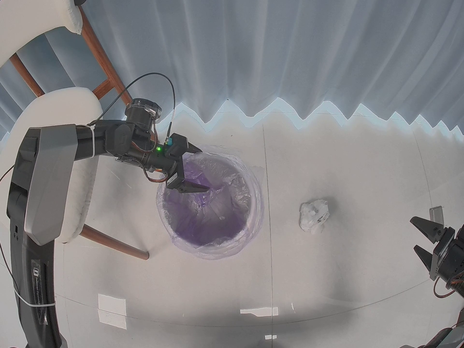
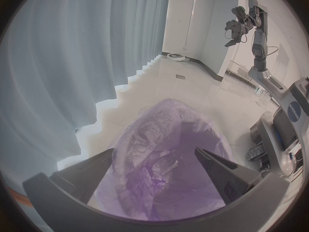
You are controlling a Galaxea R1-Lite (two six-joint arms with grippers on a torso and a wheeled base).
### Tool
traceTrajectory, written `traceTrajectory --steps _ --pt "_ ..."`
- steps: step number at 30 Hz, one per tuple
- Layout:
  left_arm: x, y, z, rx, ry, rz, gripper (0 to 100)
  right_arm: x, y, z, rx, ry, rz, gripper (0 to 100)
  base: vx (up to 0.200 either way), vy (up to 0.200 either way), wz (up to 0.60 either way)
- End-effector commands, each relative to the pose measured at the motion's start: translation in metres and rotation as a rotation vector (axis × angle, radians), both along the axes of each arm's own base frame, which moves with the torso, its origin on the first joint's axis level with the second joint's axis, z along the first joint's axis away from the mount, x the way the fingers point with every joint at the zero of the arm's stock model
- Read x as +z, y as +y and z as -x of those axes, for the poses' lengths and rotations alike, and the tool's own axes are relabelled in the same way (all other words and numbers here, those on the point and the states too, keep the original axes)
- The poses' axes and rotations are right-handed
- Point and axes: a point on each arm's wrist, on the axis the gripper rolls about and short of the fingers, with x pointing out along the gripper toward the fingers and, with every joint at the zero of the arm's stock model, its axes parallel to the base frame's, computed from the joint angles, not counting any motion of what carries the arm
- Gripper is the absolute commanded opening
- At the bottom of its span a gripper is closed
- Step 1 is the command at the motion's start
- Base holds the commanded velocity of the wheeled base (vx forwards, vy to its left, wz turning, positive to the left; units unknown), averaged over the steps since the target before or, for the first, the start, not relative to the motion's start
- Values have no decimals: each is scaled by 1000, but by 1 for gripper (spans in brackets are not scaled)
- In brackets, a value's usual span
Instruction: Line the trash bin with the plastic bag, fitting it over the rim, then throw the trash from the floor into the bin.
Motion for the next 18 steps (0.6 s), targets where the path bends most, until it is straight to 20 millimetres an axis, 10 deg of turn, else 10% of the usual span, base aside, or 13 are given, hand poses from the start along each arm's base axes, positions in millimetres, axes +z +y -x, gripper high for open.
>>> traceTrajectory --steps 1,18 --pt "-10 1 -6 4 -3 -3 100 0 0 0 1 -1 1 100 0 0 0" --pt "-29 -10 -54 93 -330 224 100 -1 1 0 13 7 -1 100 0 0 0"
